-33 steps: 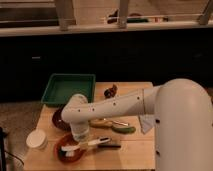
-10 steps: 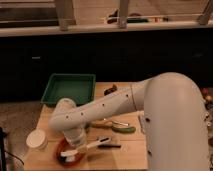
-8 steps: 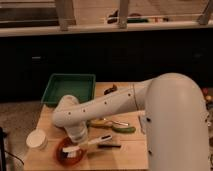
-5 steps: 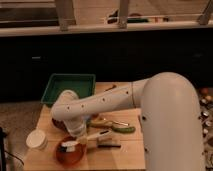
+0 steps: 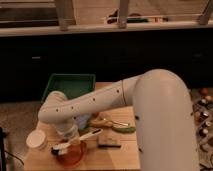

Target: Wipe red bowl with brush

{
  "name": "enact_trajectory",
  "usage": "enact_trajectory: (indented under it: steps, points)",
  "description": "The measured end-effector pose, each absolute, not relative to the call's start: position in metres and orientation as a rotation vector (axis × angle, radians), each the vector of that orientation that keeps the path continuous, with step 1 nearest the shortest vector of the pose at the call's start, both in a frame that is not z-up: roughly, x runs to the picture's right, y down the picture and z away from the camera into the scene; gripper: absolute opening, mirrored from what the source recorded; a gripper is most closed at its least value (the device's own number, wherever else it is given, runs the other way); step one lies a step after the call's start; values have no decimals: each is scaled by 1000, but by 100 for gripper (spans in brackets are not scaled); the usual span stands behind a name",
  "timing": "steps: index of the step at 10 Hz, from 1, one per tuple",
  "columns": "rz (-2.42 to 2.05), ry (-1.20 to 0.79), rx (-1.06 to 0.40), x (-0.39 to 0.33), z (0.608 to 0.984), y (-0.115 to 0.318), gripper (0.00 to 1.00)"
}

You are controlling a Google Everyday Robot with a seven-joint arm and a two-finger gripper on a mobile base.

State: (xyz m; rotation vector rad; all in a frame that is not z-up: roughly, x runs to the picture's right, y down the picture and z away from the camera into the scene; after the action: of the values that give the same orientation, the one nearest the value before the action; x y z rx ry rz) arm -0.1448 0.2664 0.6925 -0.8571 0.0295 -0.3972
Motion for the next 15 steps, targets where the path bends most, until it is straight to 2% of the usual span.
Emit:
enact_trajectory:
  steps: [3,8,12,15]
  points:
    - [-444,24,-875,-143,673,296,0]
    - [-389,65,-967,-100,695,317,0]
    - [-341,105,-1001,-79,720,305,0]
    - [-341,111,-989,-85,736,277,0]
